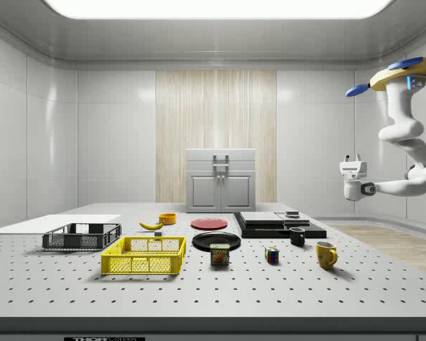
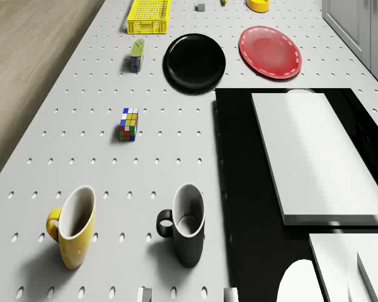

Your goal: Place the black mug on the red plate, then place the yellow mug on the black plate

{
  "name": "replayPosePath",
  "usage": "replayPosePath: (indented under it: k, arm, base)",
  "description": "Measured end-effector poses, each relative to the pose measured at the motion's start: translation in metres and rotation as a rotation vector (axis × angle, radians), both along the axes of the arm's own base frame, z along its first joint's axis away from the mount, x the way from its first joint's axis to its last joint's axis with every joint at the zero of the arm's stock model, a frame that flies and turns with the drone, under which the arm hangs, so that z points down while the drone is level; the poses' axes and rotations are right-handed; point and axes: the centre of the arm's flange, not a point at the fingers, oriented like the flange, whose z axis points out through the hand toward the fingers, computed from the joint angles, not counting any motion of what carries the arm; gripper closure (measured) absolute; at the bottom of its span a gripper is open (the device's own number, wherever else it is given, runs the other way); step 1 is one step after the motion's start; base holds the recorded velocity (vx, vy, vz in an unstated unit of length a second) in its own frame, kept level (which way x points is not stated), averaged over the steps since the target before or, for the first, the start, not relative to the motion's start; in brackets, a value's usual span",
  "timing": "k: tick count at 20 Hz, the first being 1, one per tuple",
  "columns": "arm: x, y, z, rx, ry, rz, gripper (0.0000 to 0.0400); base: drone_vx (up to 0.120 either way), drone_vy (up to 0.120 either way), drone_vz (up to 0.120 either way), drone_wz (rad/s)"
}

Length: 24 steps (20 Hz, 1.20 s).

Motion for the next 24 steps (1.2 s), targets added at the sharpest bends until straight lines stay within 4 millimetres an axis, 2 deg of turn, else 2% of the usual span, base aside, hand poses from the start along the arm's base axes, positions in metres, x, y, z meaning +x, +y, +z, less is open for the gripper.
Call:
replayPosePath:
  k: [8, 12, 21, 24]
  arm:
    - [-0.003, 0.000, 0.056, 0.000, -0.006, 0.000, 0.0000]
    - [-0.001, 0.000, 0.075, 0.000, -0.009, 0.000, 0.0000]
    - [0.000, 0.000, 0.091, 0.000, -0.016, 0.000, 0.0000]
    - [-0.001, 0.000, 0.092, 0.000, -0.019, 0.000, 0.0000]
  base:
    - [0.000, 0.000, 0.000, 0.000]
    - [0.120, 0.000, 0.000, 0.000]
    - [0.120, 0.000, 0.000, 0.000]
    - [0.120, -0.120, 0.000, 0.000]
